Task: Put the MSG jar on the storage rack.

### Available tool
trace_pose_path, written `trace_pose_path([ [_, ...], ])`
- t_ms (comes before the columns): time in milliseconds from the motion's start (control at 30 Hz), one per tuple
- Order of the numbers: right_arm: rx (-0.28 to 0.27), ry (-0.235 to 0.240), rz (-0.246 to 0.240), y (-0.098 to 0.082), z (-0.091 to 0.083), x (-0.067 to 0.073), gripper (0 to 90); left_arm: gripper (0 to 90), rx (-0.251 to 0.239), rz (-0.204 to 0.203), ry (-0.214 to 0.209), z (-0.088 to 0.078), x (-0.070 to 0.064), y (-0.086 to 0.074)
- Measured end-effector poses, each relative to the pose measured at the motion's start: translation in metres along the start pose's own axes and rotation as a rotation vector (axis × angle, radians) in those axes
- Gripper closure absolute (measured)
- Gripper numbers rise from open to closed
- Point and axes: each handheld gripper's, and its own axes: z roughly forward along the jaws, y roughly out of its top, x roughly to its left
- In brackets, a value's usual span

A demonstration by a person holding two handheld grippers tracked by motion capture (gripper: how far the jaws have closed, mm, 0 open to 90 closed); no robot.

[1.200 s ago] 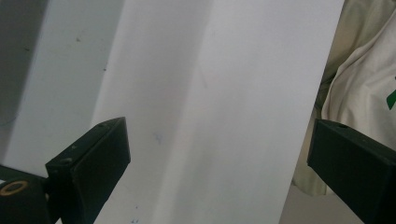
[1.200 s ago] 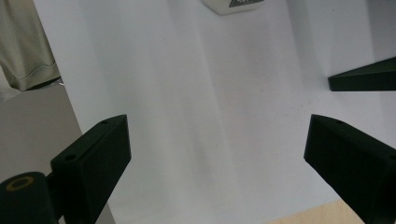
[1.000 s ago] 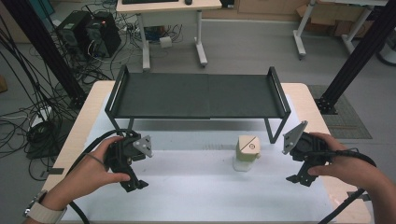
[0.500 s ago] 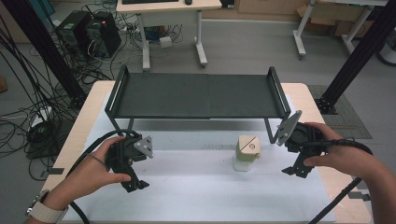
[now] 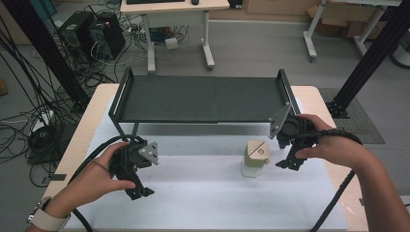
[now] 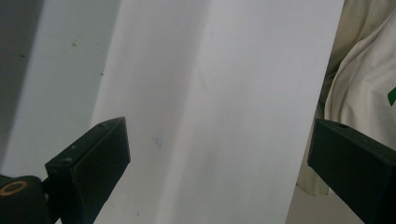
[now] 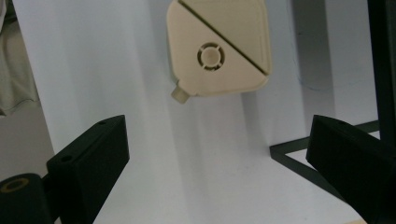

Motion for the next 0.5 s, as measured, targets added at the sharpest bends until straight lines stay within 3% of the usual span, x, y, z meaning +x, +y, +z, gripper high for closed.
trace_pose_path([
  [500,0.023,0.015,-0.016,0.03,0.018,-0.016,5.6,6.0,-0.008,-0.005,0.005,0.001,-0.005,-0.002],
])
